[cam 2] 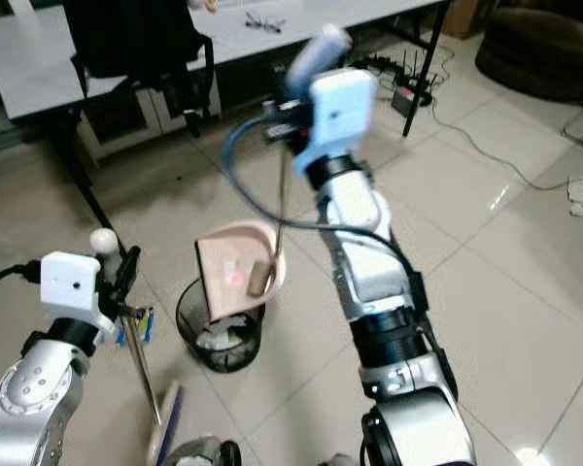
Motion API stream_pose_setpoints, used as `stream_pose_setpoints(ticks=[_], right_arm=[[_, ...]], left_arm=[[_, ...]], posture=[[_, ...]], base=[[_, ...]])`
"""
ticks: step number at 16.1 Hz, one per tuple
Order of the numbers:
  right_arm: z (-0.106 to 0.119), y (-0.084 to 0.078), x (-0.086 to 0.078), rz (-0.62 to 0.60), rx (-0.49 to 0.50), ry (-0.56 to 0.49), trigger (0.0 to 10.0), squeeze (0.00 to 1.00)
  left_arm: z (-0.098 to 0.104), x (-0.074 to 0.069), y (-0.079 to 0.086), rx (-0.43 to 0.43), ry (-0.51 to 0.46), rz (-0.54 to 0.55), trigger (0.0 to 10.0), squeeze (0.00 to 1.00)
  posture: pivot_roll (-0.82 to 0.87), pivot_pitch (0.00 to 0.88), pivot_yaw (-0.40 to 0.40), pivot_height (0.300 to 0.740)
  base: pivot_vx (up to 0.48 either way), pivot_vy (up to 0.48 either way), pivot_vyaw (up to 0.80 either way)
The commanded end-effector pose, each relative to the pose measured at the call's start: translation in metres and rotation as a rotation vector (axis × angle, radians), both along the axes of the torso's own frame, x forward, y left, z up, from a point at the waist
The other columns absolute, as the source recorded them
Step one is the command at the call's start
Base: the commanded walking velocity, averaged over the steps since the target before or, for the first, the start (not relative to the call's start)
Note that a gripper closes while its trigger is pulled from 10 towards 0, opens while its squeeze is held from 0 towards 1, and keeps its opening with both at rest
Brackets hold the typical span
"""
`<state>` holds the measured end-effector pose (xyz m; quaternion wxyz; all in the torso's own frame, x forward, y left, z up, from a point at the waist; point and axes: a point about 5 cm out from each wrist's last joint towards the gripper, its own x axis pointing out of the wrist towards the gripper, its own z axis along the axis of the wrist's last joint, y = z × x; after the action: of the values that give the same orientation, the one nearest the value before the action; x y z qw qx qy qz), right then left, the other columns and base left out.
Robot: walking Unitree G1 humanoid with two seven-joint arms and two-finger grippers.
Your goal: Sweep floor
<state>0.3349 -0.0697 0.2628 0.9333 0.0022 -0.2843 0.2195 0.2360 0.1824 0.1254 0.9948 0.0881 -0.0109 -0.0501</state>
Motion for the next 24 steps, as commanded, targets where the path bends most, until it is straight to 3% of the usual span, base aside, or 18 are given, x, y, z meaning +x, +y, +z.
stream_pose_setpoints(ticks=[1,6,10,21,22,24], right_arm=[[0.011,0.007,-0.008,0.037,-0.015,-0.102,10.0,0.00],[-0.025,0.047,-0.043,0.225,-0.123,-0.179,10.0,0.00],[-0.031,0.058,-0.060,0.294,-0.203,-0.285,10.0,0.00],[-0.035,0.067,-0.082,0.409,-0.298,-0.483,10.0,0.00],[-0.035,0.066,-0.082,0.387,-0.304,-0.494,10.0,0.00],[-0.023,0.045,-0.063,0.163,-0.322,-0.514,10.0,0.00]], left_arm=[[0.007,0.001,0.000,0.017,-0.028,-0.001,10.0,0.00],[0.006,0.002,-0.004,0.025,-0.030,-0.013,10.0,0.00],[0.007,0.002,-0.004,0.030,-0.035,-0.011,10.0,0.00],[0.006,0.002,-0.004,0.040,-0.038,0.000,10.0,0.00],[0.005,0.002,-0.004,0.042,-0.038,0.001,10.0,0.00],[0.005,0.008,0.000,0.075,-0.041,0.055,10.0,0.00]], posture=[[0.06,0.075,0.033,0.740],[0.07,0.077,0.035,0.740],[0.06,0.077,0.037,0.740],[0.06,0.071,0.030,0.740],[0.06,0.070,0.030,0.740],[0.06,0.064,0.025,0.740]], base=[[0.000,0.000,0.00],[0.000,0.000,0.00],[0.000,0.000,0.00],[0.000,0.000,0.00],[0.000,0.000,0.00],[0.000,0.000,0.00]])
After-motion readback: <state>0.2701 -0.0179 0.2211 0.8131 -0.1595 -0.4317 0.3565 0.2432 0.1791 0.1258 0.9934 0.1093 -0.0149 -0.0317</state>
